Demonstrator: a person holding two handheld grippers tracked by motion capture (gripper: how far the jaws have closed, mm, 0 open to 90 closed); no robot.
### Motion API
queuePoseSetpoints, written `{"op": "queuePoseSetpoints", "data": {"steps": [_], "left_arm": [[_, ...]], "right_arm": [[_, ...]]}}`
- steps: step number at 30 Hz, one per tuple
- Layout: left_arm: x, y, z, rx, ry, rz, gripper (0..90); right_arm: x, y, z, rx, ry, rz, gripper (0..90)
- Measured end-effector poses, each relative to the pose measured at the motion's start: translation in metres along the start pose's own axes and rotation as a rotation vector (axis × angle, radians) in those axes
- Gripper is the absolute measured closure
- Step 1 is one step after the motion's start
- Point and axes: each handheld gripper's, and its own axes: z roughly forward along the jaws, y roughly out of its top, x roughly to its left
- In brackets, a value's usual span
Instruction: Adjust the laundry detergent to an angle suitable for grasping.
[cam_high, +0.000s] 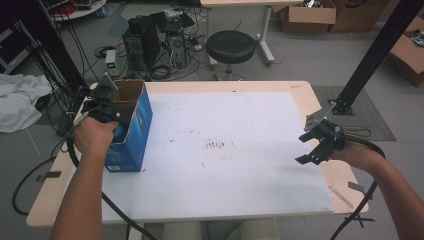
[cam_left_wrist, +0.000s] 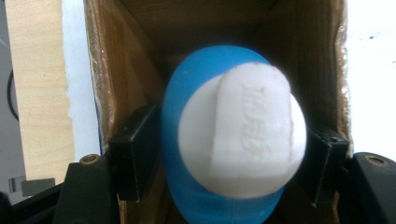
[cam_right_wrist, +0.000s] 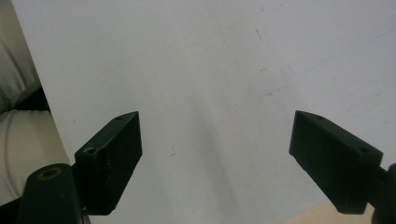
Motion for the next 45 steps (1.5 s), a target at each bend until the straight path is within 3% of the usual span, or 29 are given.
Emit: {"op": "queuePoseSetpoints", "data": {"steps": [12,22,25,29,36,45], "left_arm": [[-0.002,0.000,-0.011,-0.017,-0.010,0.007,30.5],[-0.003,0.002,-0.030,-0.029,0.005,0.024,30.0],[-0.004,0.004,-0.039,-0.025,0.006,0.042,30.0],[-0.010,0.008,-0.055,-0.027,0.021,0.096,30.0],[-0.023,0.012,-0.082,-0.062,-0.007,0.155,29.8],[-0.047,0.017,-0.093,-0.088,-0.037,0.217,23.4]], "right_arm": [[0.002,0.001,-0.004,-0.002,-0.004,-0.002,16.9],[0.004,0.000,-0.007,-0.008,-0.008,-0.003,16.8],[0.005,0.000,-0.008,-0.008,-0.009,-0.003,16.9],[0.005,0.000,-0.010,-0.007,-0.011,0.000,16.9],[0.005,0.001,-0.011,-0.015,-0.013,0.007,16.9],[0.007,0.006,-0.011,-0.012,-0.010,-0.003,16.9]]}}
